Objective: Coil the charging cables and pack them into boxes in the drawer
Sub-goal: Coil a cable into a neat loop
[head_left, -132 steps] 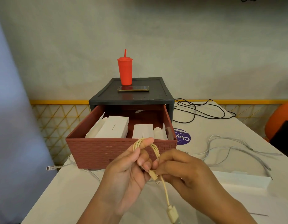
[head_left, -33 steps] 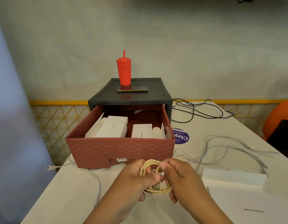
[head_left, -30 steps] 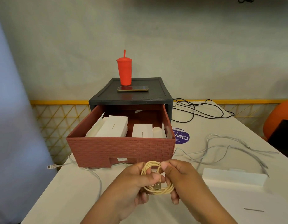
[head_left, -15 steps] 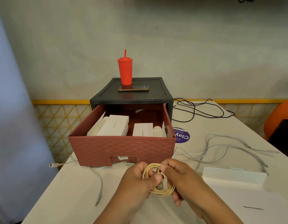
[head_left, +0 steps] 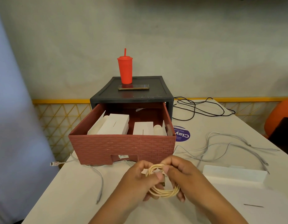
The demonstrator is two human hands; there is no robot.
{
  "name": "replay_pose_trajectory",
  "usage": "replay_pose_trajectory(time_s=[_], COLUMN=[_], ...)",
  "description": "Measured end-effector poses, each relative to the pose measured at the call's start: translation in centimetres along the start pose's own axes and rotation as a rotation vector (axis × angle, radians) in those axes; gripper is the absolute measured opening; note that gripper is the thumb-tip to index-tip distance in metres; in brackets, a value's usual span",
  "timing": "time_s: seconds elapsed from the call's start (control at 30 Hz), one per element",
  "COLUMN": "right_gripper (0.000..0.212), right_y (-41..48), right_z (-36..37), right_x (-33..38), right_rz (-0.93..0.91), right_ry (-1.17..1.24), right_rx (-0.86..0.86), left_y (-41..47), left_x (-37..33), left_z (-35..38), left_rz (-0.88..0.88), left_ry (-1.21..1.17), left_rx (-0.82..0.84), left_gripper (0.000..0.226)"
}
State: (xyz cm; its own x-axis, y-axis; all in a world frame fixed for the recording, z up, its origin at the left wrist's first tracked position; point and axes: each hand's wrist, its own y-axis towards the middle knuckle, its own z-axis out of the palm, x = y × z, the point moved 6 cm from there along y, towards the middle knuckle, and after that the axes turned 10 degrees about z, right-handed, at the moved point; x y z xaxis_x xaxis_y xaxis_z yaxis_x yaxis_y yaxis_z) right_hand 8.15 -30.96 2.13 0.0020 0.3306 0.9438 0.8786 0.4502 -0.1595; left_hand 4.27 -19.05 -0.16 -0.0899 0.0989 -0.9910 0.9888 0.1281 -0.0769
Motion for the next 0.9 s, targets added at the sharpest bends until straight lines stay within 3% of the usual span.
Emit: replay_pose_trajectory(time_s=[0.1,0.2,0.37,0.63,0.73,0.9], right_gripper=[0.017,0.02,0.015,0.01,0.008,0.018], right_y=[-0.1,-0.1,-0.4,-0.5,-0.1,0.6], right_z=[-0.2,-0.1,0.1,-0.6,0.0,2.6], right_x=[0.1,-0.1,0.6,0.5,-0.6,-3.8], right_rz=[-0.04,-0.052,-0.189,-0.373,-0.447,-0.496], right_ry=[0.074,0.078,-0.108,-0.255,-0.463,-0.744], right_rx=[0.03,0.061,-0.027,-0.174,-0.247,-0.26], left_y=[-0.7,-0.4,-0.2,-0.2,0.3,0.7], left_x=[0.3,0.4,-0.2,-0.7,1.1,4.6], left_z=[0.8,0.5,-0.9,-2.0,-2.0,-1.2], left_rz=[-0.21,-0.222,0.025,0.254,0.222,0.103], left_ry=[-0.47,-0.71,-0.518,-0.425,-0.313,-0.329], left_rx=[0.176,0.091,-0.182,-0.247,-0.274,-0.323], left_gripper=[0.034,0.044,0.022,0.02,0.032,0.018])
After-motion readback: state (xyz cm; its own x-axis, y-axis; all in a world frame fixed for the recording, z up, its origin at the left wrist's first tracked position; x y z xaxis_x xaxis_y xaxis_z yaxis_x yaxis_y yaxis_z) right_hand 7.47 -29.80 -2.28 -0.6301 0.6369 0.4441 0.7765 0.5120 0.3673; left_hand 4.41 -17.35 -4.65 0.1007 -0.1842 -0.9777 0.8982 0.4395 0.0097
